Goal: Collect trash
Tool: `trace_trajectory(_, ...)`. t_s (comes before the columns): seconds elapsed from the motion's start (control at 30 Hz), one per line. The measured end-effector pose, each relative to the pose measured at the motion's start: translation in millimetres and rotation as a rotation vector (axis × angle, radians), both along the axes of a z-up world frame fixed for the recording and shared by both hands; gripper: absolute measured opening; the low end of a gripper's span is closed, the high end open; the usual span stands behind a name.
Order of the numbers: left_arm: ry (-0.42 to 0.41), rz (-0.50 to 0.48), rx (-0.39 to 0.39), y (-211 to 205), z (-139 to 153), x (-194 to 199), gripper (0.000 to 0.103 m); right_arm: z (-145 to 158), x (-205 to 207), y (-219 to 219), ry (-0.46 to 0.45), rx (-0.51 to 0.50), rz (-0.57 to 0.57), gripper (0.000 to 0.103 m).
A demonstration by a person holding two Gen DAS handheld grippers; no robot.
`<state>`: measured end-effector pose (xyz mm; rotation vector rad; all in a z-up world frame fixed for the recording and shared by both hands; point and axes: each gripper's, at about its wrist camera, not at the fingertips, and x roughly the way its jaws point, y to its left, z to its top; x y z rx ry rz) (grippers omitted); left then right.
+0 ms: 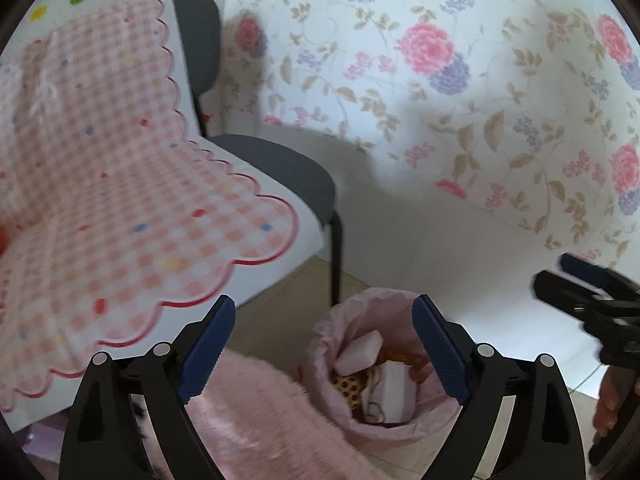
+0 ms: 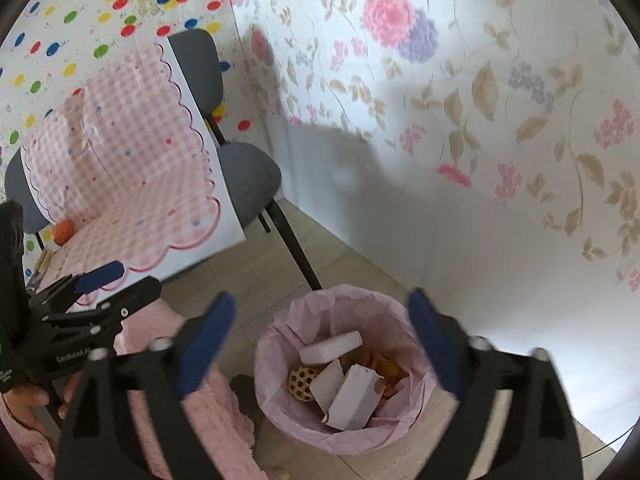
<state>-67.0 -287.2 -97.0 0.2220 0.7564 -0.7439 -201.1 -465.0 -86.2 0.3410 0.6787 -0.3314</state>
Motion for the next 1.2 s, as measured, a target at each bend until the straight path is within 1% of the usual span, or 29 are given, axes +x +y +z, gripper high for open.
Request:
trace_trajectory(0.13, -0.028, 0.052, 0.041, 16.3, 18.0, -1.2, 0.09, 25.1, -1.8, 11.4, -0.029, -0.033, -0.001, 0.097)
trace_trajectory(0.23, -0.041, 0.102, 0.046, 33.9, 32.2, -2.0, 0.092, 41.0, -1.9, 20.3, -0.047, -0.051, 0.013, 0.097)
trace_trajectory(0.3, -0.044, 0.119, 0.046, 46.2, 39.4, -3.0, 0.096, 49.2, -0.5, 26.6, -0.065, -0.047, 0.035, 0.097)
trace_trajectory(0.33, -0.047, 0.123, 0.044, 50.3, 42.3, -3.3, 0.097, 53.1, 1.8, 30.1, -0.075, -0.037, 0.047, 0.097)
trace_trajectory(0.4, -0.075, 0.166, 0.038, 66.0, 49.3, -4.9, 0.097, 57.3, 8.9, 35.9, -0.083, -0.008, 0.073, 0.097)
trace_trajectory(0.47, -0.085, 0.199, 0.064, 79.0, 53.4, -4.3, 0.097, 61.4, 19.7, 45.4, -0.087, 0.014, 0.111, 0.097)
trace_trajectory(0.53, -0.081, 0.239, 0.072, 96.9, 59.3, -2.8, 0.097, 65.3, 29.2, 57.7, -0.088, 0.003, 0.143, 0.097)
trace_trajectory(0.63, -0.073, 0.288, 0.063, 120.5, 68.6, -2.5, 0.097, 73.8, 43.2, 79.7, -0.097, -0.015, 0.206, 0.097)
trace_trajectory(0.7, -0.081, 0.35, 0.077, 137.2, 74.3, -2.0, 0.097, 76.6, 55.8, 95.2, -0.071, -0.009, 0.261, 0.097)
trace_trajectory(0.83, -0.069, 0.457, 0.084, 172.5, 82.8, 0.7, 0.097, 85.0, 70.9, 126.5, -0.08, -0.023, 0.341, 0.097)
trace_trajectory(0.9, -0.068, 0.509, 0.1, 189.2, 85.3, 0.8, 0.097, 89.3, 75.8, 142.4, -0.096, -0.037, 0.375, 0.097)
trace_trajectory(1.03, -0.063, 0.596, 0.129, 217.5, 89.2, -0.2, 0.097, 95.1, 83.0, 162.3, -0.11, -0.043, 0.423, 0.097)
trace_trajectory(1.2, -0.062, 0.66, 0.13, 241.7, 93.6, -1.4, 0.097, 97.1, 90.2, 182.8, -0.102, -0.078, 0.463, 0.097)
